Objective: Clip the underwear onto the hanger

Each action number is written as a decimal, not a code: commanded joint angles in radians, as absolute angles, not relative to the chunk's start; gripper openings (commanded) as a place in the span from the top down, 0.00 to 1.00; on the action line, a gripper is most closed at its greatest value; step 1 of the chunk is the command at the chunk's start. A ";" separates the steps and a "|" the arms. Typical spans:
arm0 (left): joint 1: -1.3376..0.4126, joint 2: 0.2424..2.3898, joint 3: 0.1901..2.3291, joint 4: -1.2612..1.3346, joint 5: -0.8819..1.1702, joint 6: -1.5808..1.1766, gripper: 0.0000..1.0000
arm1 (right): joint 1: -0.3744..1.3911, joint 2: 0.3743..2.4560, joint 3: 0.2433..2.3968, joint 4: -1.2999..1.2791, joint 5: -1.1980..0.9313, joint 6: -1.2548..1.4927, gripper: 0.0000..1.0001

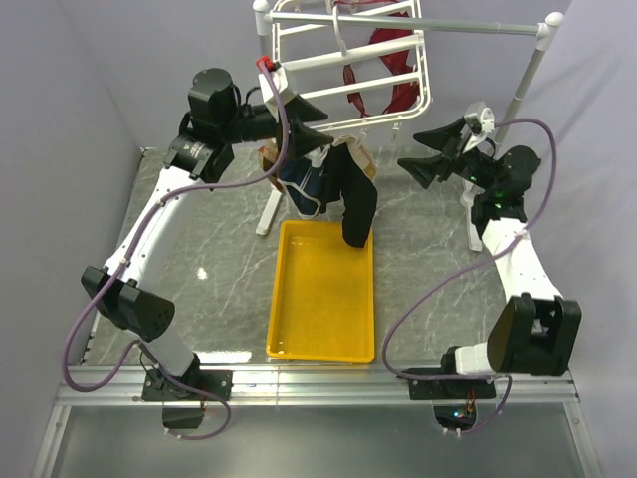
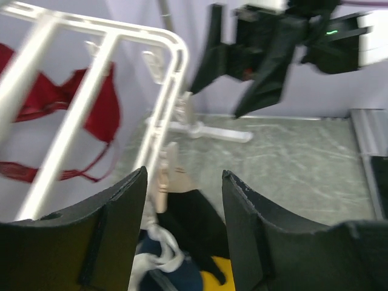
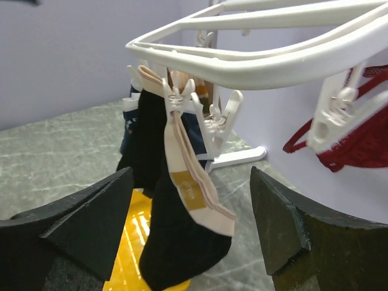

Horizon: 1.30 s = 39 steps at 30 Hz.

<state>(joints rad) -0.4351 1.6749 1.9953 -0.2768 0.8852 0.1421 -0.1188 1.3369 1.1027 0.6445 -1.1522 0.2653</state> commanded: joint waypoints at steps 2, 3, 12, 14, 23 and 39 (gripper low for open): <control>-0.434 1.583 1.821 -0.008 1.060 0.019 0.42 | -0.065 1.426 1.158 0.839 -1.103 0.291 0.16; -0.436 1.577 1.803 0.070 1.060 0.006 0.41 | -0.058 1.442 1.185 0.850 -1.094 0.285 0.16; -0.436 1.591 1.783 0.106 1.065 -0.057 0.41 | -0.006 1.598 1.322 0.960 -1.075 0.383 0.21; -0.436 1.592 1.776 0.120 1.054 -0.058 0.41 | -0.005 1.605 1.322 0.959 -1.078 0.383 0.21; -0.463 1.641 1.819 0.163 0.966 -0.092 0.43 | -0.005 1.545 1.263 0.894 -1.112 0.350 0.37; -0.555 1.696 1.850 0.158 0.832 -0.231 0.46 | -0.005 1.491 1.261 0.773 -1.131 0.342 0.55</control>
<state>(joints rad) -0.5232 1.6745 1.7947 0.1619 0.8837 -0.1547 -0.0105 1.5444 1.2495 0.7570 -1.1103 0.3187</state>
